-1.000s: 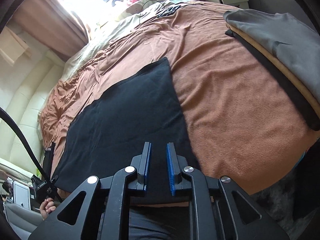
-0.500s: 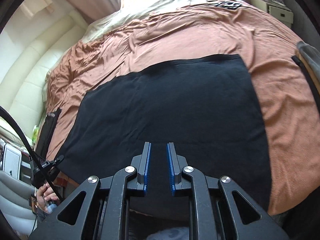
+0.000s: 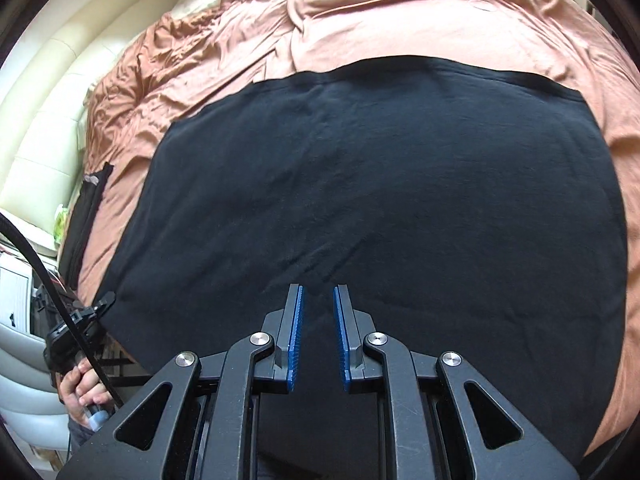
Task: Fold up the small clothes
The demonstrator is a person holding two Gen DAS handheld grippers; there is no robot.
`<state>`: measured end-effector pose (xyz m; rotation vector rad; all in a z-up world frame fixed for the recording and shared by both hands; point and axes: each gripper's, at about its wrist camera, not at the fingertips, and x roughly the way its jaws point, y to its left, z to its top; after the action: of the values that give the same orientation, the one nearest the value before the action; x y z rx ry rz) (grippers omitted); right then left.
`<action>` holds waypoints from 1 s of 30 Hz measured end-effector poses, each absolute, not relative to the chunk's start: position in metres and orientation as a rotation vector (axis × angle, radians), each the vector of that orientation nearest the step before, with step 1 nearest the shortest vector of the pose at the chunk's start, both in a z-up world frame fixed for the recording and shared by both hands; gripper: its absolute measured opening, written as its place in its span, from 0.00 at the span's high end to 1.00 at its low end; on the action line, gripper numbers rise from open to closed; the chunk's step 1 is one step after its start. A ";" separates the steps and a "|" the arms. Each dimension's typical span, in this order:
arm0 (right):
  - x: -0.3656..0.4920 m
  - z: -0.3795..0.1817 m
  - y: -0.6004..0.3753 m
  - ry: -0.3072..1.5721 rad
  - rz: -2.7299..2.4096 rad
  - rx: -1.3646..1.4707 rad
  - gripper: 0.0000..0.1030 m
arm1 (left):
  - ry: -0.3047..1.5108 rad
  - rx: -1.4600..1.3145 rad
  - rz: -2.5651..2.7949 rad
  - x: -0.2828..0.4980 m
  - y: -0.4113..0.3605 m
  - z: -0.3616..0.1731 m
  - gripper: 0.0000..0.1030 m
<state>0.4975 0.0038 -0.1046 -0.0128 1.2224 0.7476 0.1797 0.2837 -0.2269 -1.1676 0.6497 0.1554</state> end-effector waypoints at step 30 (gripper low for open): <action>0.600 -0.143 0.110 1.204 0.679 -0.139 0.89 | 0.648 -1.222 0.155 0.178 0.285 -0.236 0.93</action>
<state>0.5997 0.1098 -0.1427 -0.1385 1.2042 0.6794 0.1782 0.2855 -0.2364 -1.2225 0.6482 0.1548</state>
